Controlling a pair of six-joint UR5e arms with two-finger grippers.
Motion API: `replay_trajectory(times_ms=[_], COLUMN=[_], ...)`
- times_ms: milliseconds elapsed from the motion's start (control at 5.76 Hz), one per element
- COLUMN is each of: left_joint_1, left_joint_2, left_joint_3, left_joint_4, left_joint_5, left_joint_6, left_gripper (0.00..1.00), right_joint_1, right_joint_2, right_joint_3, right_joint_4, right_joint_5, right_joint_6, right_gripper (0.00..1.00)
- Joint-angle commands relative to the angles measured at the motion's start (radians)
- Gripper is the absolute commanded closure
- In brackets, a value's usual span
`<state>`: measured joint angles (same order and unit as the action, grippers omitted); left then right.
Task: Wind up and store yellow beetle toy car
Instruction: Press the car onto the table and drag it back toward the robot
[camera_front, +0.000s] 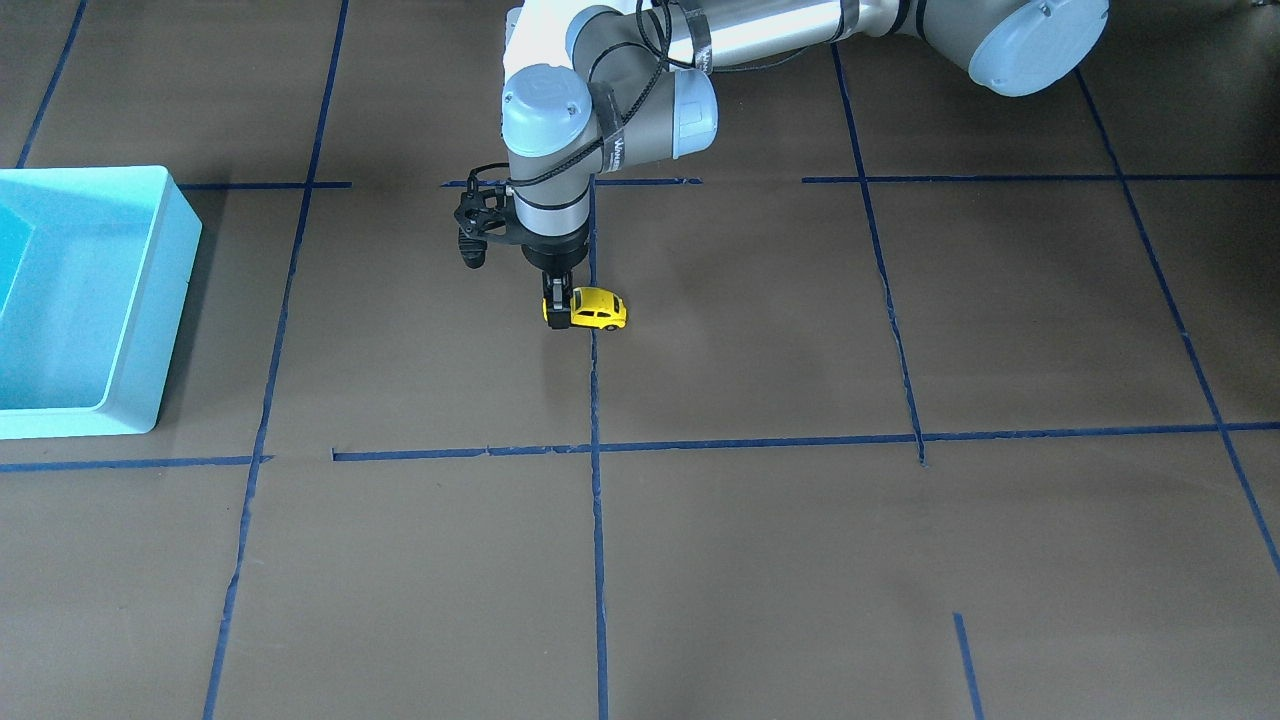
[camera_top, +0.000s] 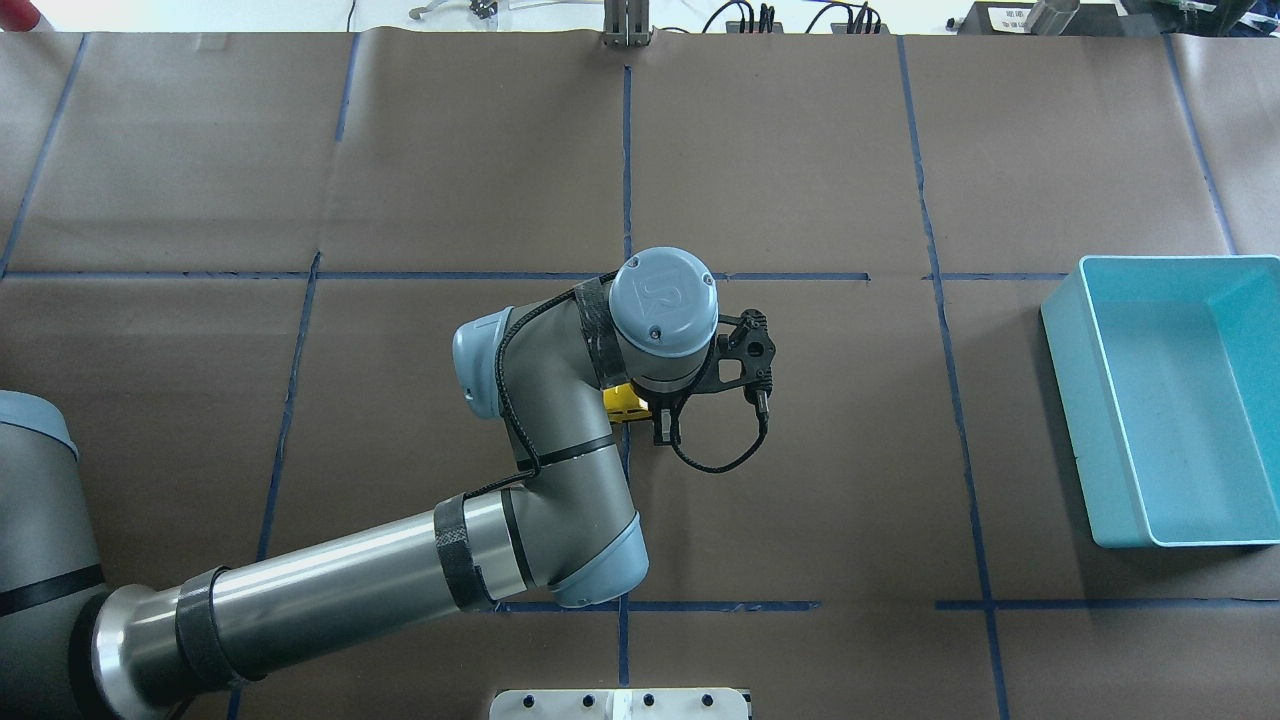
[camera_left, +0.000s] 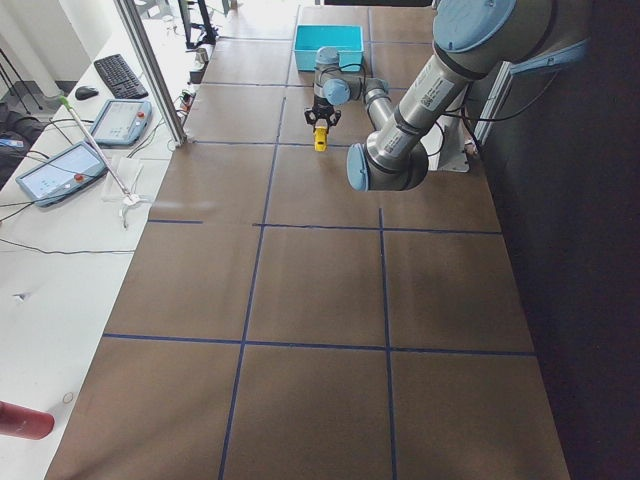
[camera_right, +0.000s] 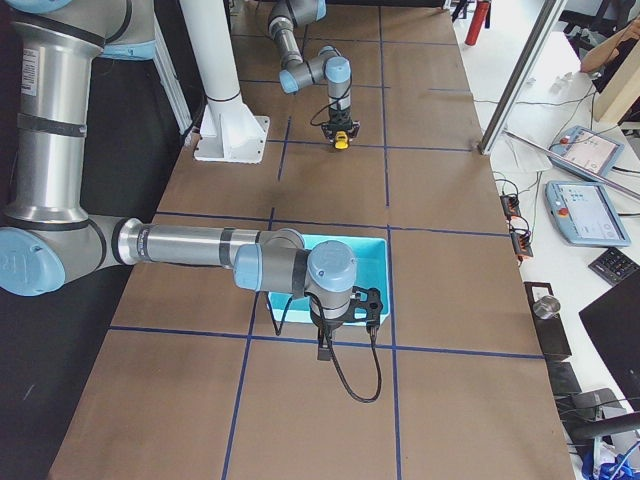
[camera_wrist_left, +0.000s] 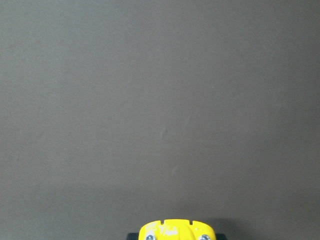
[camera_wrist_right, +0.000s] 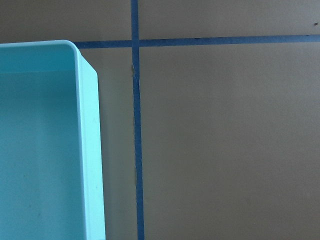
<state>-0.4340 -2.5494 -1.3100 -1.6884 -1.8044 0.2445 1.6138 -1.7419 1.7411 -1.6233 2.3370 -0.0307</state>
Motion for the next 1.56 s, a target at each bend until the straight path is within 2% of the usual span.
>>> replay_trajectory(times_ms=[0,520,1388], left_joint_1=[-0.026,-0.025,-0.026], left_joint_2=[-0.005,-0.003,0.012], left_joint_3=[0.011,0.015,0.015], left_joint_4=[-0.017,-0.014,-0.042], left_joint_5=[-0.058,-0.087,-0.081], left_joint_6=[0.005,0.019,0.018], left_gripper=[1.00,1.00,1.00], right_joint_1=[0.000,0.000,0.000], right_joint_2=[0.001,0.002,0.004], right_joint_3=[0.000,0.000,0.002], right_joint_4=[0.000,0.000,0.000], right_joint_5=[0.001,0.001,0.010], right_joint_6=[0.000,0.000,0.000], right_gripper=[0.00,0.00,0.00])
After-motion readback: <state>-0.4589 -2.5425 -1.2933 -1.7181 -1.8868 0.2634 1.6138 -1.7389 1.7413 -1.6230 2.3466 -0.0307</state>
